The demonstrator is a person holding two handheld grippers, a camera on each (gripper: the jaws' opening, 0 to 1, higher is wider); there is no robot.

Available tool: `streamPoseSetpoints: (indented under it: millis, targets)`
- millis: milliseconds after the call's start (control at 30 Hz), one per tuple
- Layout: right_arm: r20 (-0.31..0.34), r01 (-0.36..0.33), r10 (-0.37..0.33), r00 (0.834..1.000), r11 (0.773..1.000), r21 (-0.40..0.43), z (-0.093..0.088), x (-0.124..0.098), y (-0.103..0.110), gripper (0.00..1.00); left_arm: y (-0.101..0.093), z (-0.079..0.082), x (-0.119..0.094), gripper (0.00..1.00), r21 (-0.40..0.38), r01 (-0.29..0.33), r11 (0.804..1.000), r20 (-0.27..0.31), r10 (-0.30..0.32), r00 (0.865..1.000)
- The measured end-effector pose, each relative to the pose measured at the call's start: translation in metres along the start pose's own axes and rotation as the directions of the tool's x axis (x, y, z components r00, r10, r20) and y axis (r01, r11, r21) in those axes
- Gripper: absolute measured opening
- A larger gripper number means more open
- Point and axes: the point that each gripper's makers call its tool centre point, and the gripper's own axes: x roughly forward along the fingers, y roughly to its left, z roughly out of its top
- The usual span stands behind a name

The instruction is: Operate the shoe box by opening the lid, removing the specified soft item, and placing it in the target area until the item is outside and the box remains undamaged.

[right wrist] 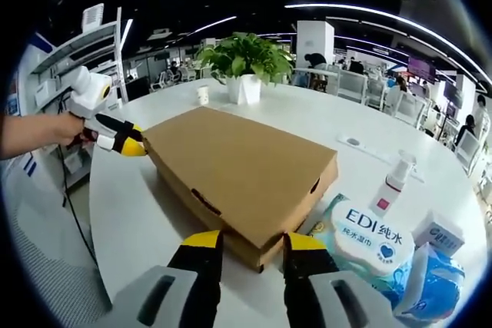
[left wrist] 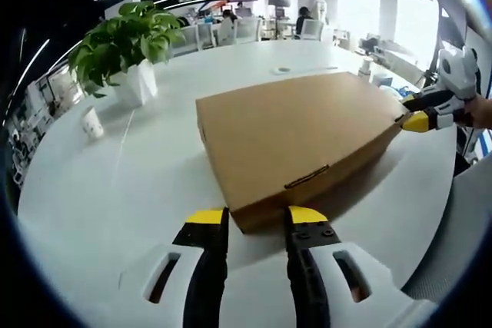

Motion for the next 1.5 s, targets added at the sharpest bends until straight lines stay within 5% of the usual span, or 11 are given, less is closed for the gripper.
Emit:
streamPoseSetpoints:
  millis: [767,1267,1500]
  targets:
    - [-0.003,0.008,-0.008,1.000,1.000,0.012,0.020,0.026,-0.012,0.28,0.028,0.017,0.024,0.28,-0.010,0.015,1.000,-0.010,-0.015,1.000]
    - [0.003,0.002,-0.002,1.000,1.000,0.022,0.020,0.024,-0.013,0.28,0.026,0.015,0.024,0.29,0.005,0.006,1.000,-0.017,-0.006,1.000]
    - [0.046,0.001,-0.002,0.999,1.000,0.029,0.028,0.010,-0.010,0.29,0.025,0.020,0.011,0.33,-0.002,-0.011,1.000,0.022,0.011,1.000]
